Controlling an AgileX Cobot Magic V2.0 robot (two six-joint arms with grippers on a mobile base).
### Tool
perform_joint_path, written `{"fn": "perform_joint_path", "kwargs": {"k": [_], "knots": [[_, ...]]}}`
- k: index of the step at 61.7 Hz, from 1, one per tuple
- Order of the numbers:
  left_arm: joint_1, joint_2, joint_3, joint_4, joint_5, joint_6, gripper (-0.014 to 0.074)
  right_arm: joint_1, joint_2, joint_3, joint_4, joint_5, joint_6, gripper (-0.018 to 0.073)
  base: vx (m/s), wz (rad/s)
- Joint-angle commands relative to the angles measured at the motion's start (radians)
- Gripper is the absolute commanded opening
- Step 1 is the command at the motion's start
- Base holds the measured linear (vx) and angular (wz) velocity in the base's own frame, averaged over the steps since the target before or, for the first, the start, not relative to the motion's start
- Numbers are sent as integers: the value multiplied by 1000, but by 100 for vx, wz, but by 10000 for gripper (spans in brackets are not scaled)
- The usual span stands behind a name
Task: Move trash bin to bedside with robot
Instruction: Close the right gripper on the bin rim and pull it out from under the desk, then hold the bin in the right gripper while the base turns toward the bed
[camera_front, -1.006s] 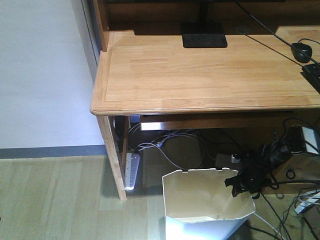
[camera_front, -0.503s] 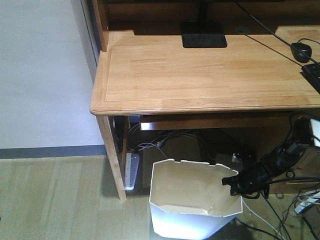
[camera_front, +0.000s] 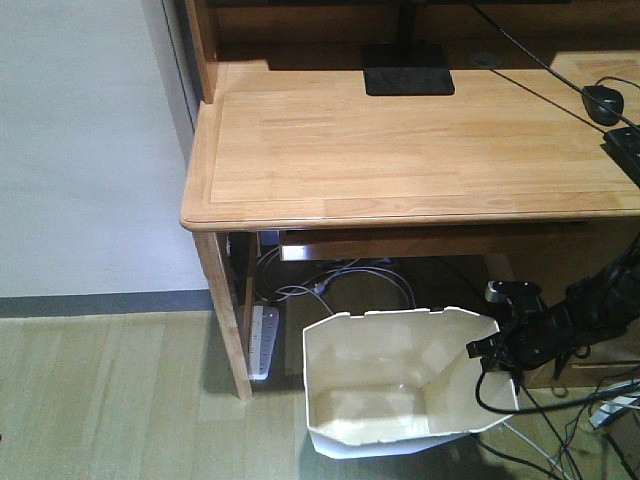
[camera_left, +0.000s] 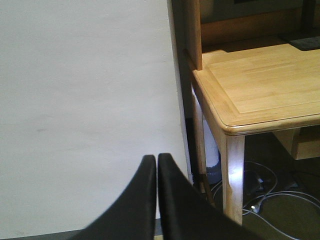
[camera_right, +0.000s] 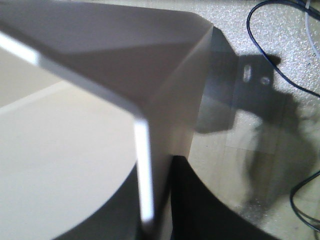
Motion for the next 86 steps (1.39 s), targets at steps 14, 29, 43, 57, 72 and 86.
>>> {"fn": "perform_joint_path", "kwargs": {"k": [14, 29, 43, 57, 72, 86], "knots": [[-6, -9, 28, -4, -74, -8, -6, -3, -337, 155, -24, 233, 35, -7, 0, 0], [-6, -9, 28, -4, -74, -8, -6, 0, -452, 207, -18, 296, 35, -7, 0, 0], [-6, -9, 28, -4, -74, -8, -6, -1, -456, 207, -11, 361, 35, -7, 0, 0], [-6, -9, 28, -4, -74, -8, -6, -1, -456, 207, -11, 360, 35, -7, 0, 0], [-6, -9, 28, -4, -74, -8, -6, -1, -456, 207, -11, 360, 35, -7, -1, 2], [-6, -9, 28, -4, -74, -8, -6, -1, -456, 207, -11, 360, 35, -7, -2, 9]]}}
